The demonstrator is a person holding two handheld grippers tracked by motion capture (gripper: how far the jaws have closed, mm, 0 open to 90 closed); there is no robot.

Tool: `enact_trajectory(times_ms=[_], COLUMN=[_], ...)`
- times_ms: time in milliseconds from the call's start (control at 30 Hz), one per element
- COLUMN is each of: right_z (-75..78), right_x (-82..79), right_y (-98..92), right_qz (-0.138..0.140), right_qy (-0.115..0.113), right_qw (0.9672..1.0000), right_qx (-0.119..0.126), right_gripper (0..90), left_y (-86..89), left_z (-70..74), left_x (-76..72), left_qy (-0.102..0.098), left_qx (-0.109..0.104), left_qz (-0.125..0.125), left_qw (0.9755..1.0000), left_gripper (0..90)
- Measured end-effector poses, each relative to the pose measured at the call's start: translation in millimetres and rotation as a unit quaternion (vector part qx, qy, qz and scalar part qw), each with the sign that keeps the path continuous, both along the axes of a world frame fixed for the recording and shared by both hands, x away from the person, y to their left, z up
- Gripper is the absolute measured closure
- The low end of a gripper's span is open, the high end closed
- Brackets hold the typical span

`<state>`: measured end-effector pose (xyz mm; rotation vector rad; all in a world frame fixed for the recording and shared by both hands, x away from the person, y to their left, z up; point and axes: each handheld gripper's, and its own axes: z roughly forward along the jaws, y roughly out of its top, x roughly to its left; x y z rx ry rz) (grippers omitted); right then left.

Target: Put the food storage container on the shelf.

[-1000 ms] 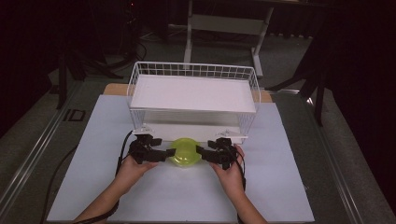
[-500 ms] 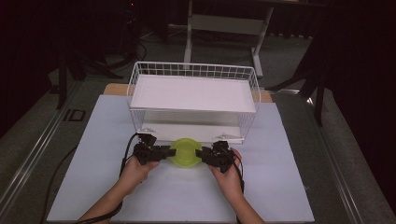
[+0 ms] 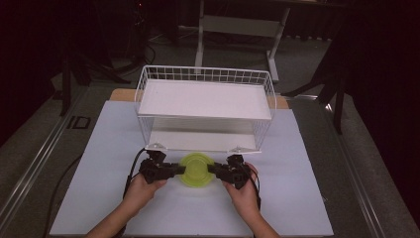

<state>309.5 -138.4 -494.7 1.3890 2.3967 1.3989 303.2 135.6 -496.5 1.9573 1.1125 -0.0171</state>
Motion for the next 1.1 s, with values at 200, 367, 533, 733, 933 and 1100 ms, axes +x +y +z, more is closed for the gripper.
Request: enact_trajectory(times_ms=[200, 367, 533, 733, 933, 1100], right_z=[1.6, 18.1, 34.7, 30.1, 20.7, 14.6], right_x=[-9.0, -7.3, 0.5, 11.7, 20.8, 28.6], right_y=[-0.1, -0.7, 0.0, -0.2, 2.7, 2.1], right_qz=[-0.001, -0.007, -0.014, -0.021, -0.032, -0.031], right_qy=[-0.006, -0.027, -0.052, -0.047, -0.047, -0.043], right_qw=[1.0000, 0.9995, 0.9985, 0.9986, 0.9984, 0.9986], right_qx=[0.002, 0.012, 0.009, 0.009, 0.004, 0.005], right_gripper=[80.5, 80.3, 80.2, 80.2, 80.0, 80.1], left_y=[-2.3, -1.8, -3.0, -3.6, -4.0, -4.5], left_z=[4.1, 20.7, 30.3, 22.6, 12.2, 8.1], left_x=[-10.7, -9.1, -0.4, 9.4, 18.4, 22.8], left_qy=[-0.012, -0.034, -0.059, -0.069, -0.074, -0.070], left_qx=[0.015, 0.001, -0.005, -0.004, -0.005, -0.002], left_qz=[0.011, 0.022, 0.026, 0.030, 0.037, 0.042], left_qw=[0.9998, 0.9992, 0.9979, 0.9971, 0.9966, 0.9967], left_gripper=[81.0, 81.3, 81.2, 81.2, 81.1, 81.1])
